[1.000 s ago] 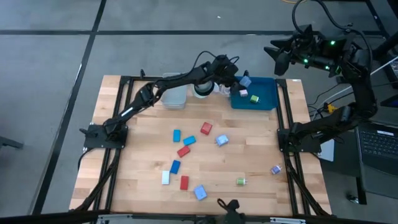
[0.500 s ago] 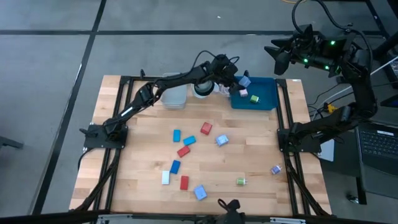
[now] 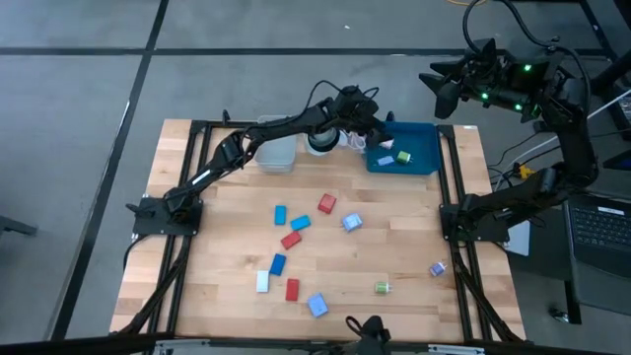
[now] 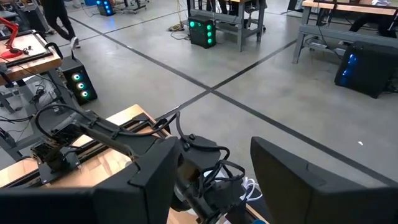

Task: Pick & Place Office items
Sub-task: Put the top light purple charger adapter into the blue bin

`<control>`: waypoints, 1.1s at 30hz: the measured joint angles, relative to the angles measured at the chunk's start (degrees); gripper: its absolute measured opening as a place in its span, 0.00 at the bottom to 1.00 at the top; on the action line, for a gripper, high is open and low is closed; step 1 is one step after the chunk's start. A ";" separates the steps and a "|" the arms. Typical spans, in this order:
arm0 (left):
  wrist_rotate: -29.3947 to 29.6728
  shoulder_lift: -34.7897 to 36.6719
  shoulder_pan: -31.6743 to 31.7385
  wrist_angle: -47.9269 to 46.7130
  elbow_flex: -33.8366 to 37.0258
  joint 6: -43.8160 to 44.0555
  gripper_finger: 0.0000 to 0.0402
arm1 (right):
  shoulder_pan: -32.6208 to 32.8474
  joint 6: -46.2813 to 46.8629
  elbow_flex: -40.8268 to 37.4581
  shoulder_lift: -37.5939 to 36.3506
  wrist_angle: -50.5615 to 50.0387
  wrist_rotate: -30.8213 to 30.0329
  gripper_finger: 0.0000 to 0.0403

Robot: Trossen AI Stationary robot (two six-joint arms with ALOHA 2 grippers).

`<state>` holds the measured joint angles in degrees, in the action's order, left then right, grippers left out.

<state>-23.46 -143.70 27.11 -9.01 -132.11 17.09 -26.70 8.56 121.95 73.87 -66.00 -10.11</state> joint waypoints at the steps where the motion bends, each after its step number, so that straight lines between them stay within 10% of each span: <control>1: -0.74 0.09 -0.02 0.41 0.00 0.14 0.84 | 0.00 0.00 0.00 0.00 0.00 0.00 0.52; 9: -3.11 3.66 -4.42 -17.60 -2.58 -10.98 0.81 | 0.00 -0.36 0.00 0.00 -0.02 0.64 0.52; 16: 8.53 9.50 -11.92 -46.15 -2.69 -22.48 0.80 | 0.00 -2.94 0.00 0.00 -0.02 2.21 0.52; 33: 15.26 7.39 -18.30 -52.57 -1.20 4.48 0.80 | 0.00 -6.83 0.00 0.00 0.17 10.10 0.52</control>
<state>-8.21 -136.31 8.82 -61.58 -133.32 21.57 -26.70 1.73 121.95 73.87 -65.83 -0.01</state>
